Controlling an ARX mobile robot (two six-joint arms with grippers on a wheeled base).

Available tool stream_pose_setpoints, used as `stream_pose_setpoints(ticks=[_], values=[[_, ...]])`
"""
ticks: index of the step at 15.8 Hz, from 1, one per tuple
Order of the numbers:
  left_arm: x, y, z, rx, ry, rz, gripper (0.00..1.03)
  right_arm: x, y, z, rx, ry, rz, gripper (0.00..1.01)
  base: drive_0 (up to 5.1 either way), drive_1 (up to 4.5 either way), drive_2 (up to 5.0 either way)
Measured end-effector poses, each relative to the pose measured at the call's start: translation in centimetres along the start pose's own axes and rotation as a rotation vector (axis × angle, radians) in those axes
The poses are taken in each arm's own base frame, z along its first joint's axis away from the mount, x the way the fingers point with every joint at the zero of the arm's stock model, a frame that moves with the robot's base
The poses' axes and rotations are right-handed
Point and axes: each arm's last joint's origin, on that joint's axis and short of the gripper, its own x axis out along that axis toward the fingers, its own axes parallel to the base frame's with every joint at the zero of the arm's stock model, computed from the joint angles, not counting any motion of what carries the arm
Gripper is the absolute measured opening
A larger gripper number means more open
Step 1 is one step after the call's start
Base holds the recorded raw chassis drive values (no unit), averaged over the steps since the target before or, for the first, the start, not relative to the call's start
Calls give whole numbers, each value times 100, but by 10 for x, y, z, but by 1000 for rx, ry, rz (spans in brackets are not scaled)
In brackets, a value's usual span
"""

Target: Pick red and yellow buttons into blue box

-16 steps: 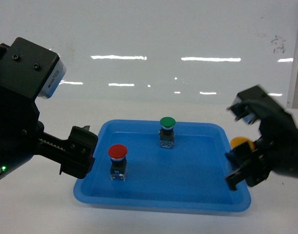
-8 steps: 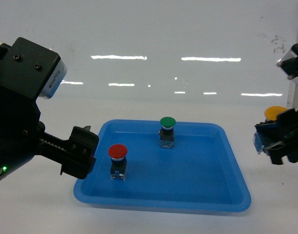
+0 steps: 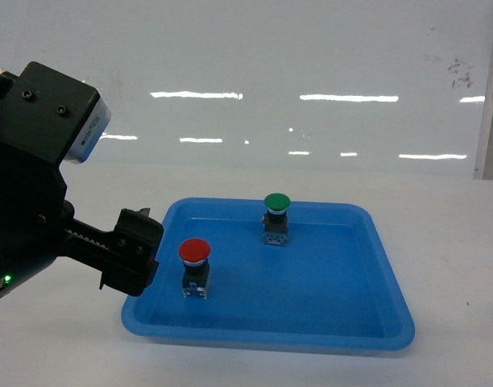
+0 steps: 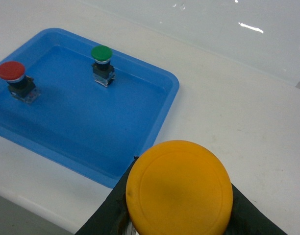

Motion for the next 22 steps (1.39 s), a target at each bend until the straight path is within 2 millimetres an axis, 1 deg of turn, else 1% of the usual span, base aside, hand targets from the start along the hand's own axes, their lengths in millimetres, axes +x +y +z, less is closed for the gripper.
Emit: stream_pose_setpoints(ticks=[2,3,7,8,10,13,18,20,22], values=[[0,0,0,0,0,0,98,-12,7,7,-9,-35,1,31,0,0,0],[0,0,0,0,0,0,98,-15,8,9,-15,-46,-9,31,0,0,0],[1,-1,-1,5,20,-11,98,-15,8,7,-12,-34,-31,31,0,0,0],[8,-5,-1,16,60,-35,98,-15,8,7,-12,-34,-31,31,0,0,0],[33,-16,3,13,116,-82,98,-15,8,7,-12,-34,-31,31,0,0,0],[53,-32,6,27,153,-122,98,-15,8,7,-13,-35,-31,31,0,0,0],[67,-50,0,-33,196,-156,98,-15,8,7,-12,-34,-30,31,0,0,0],[68,-58,3,-51,199,-181,98,-15,8,7,-12,-34,-30,31,0,0,0],[75,-65,5,-65,194,-204,98,-15,8,7,-13,-34,-30,31,0,0,0]])
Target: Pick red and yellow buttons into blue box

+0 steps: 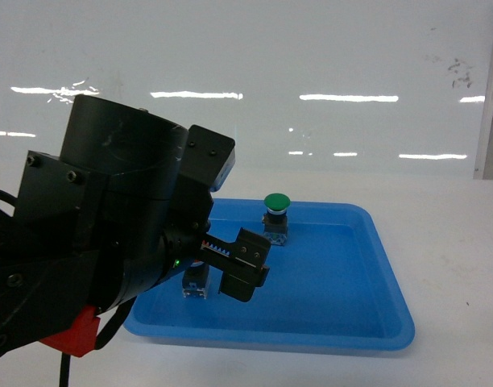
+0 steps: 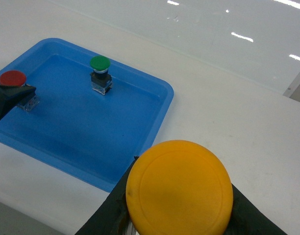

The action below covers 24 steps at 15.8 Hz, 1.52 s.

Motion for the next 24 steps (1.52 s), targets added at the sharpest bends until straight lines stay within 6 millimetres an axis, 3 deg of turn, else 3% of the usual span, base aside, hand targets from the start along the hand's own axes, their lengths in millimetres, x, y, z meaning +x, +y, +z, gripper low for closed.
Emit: stream_pose_setpoints(ticks=[5,15,17,22,24], values=[[35,12,-25,-59,81,61,98,0,0,0,0,0,0,31,0,0,0],[61,9,-29,-108,112,85,98,0,0,0,0,0,0,31,0,0,0],[64,9,-32,-104,126,90,83,0,0,0,0,0,0,31,0,0,0],[64,9,-33,-105,128,89,31,0,0,0,0,0,0,31,0,0,0],[64,9,-33,-105,124,91,30,0,0,0,0,0,0,31,0,0,0]])
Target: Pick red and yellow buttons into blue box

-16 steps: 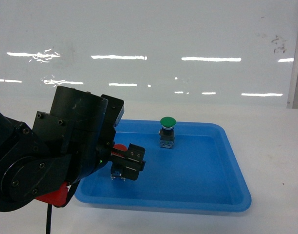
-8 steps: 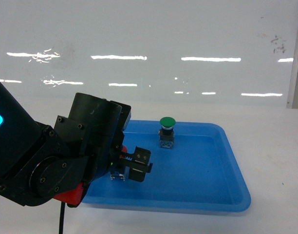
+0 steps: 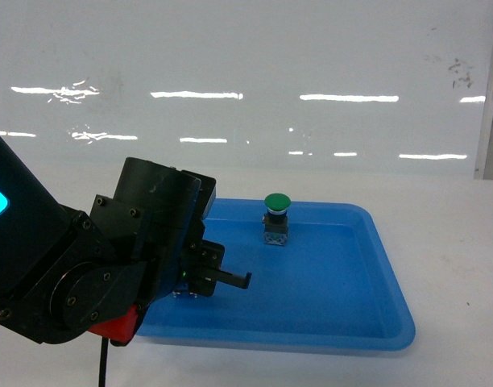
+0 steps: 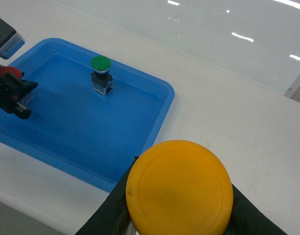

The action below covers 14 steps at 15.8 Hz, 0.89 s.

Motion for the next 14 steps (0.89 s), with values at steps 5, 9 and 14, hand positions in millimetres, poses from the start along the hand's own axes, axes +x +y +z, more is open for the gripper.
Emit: stream_pose_setpoints(ticks=[5,9,14], values=[[-49,36,5,81,-151,94,30,0,0,0,0,0,0,31,0,0,0],[-110,55,14,193,-255,99,30,0,0,0,0,0,0,30,0,0,0],[-172,64,21,285,-423,130,30,0,0,0,0,0,0,30,0,0,0]])
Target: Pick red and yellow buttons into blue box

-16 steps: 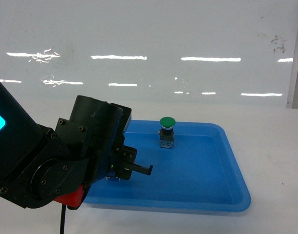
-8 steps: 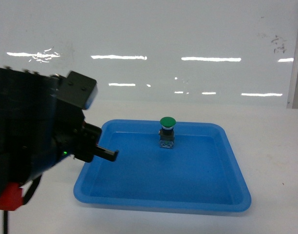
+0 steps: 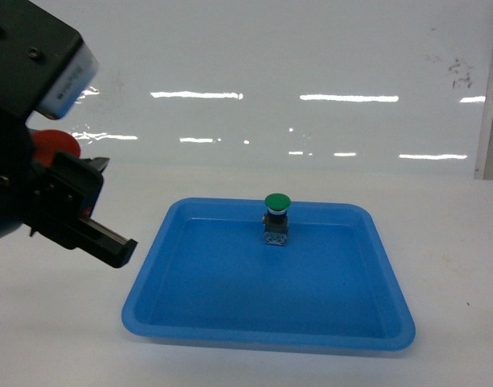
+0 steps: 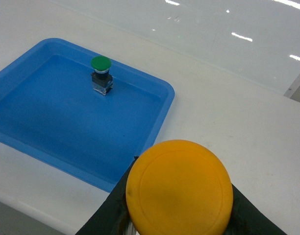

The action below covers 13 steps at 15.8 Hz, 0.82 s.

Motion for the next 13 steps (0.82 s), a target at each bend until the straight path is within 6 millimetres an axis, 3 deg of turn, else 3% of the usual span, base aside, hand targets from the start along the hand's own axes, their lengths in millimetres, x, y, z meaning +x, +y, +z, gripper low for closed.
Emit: stream_pose_setpoints(ticks=[3,6,13], values=[[-22,18,-3,12,-60,70,29,0,0,0,0,0,0,30,0,0,0],[-37,26,-23,45,-40,132,29,0,0,0,0,0,0,30,0,0,0],[-38,25,-24,71,-34,129,29,0,0,0,0,0,0,30,0,0,0]])
